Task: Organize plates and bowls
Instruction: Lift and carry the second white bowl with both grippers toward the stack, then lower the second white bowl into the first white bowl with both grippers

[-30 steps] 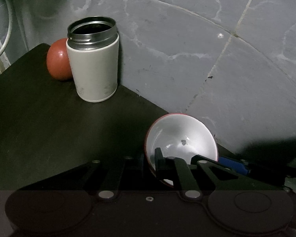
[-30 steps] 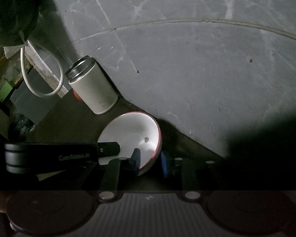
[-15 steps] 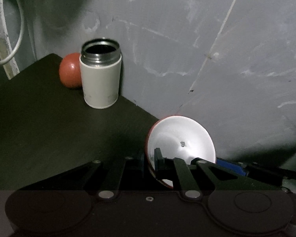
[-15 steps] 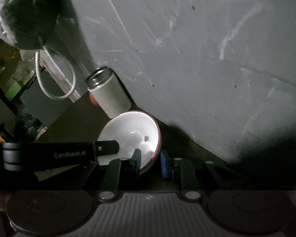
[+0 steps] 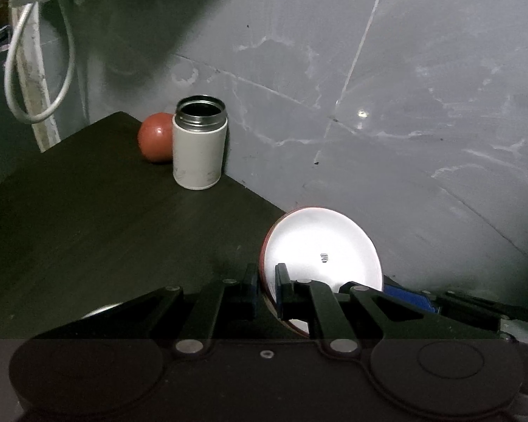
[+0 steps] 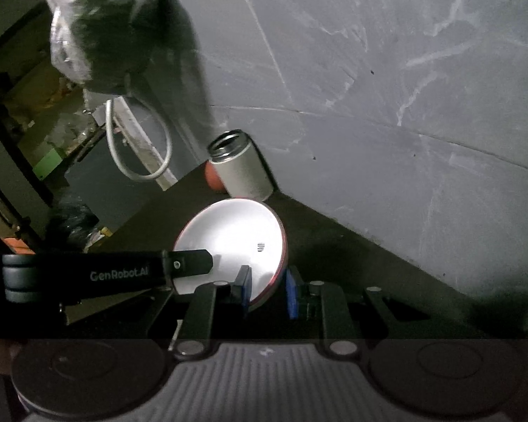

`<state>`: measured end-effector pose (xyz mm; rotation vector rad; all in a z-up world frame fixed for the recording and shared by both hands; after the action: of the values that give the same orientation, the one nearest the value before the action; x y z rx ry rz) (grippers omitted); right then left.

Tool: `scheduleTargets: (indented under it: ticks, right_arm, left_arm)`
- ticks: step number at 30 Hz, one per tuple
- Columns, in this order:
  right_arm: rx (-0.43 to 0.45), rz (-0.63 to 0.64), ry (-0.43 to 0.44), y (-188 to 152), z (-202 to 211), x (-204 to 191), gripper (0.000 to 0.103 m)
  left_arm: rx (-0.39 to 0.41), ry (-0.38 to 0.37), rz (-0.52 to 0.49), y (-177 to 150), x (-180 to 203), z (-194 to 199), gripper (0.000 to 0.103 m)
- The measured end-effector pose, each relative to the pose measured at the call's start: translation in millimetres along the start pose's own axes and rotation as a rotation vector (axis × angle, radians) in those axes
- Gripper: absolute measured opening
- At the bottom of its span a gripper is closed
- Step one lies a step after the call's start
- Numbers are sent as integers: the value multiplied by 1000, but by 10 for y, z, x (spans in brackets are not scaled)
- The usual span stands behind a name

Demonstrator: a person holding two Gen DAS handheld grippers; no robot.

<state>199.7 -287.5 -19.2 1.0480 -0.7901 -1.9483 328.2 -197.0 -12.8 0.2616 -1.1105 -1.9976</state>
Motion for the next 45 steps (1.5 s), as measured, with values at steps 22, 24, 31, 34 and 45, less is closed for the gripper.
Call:
scheduleTargets:
  ticks: [22,24,31,34,45]
  right_arm:
    - [-35,87,54,-441,913,-363,23]
    - [-50,95,60,-488,967,-371,23]
    - [-105,121,72,-650,1144,-371,23]
    - [-136,129,74,-733,1185,-351,23]
    - [-228,142,61,-934,1291,-197,23]
  left_arm:
    - [43,-17,83,-652,52,1063,10]
    - [42,-17,95,-703,65,1125,10]
    - [35,-5,121,-885,132,1286,10]
    - [21,-2,141,-985,152,1313,10]
    - [-31,-2,161,-1256,270,1281,11]
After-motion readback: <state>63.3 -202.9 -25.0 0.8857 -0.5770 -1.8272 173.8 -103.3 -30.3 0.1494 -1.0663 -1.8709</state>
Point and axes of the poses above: each gripper's, at about its wrist camera, not at the fingertips, and z roughly against the way its jaws point, x to its right, y to its top, the point moved 3 cm from there along -z, roughly the way its jaws point, and after that the axes turned 11 degrees about x, right-handed, at the moved point
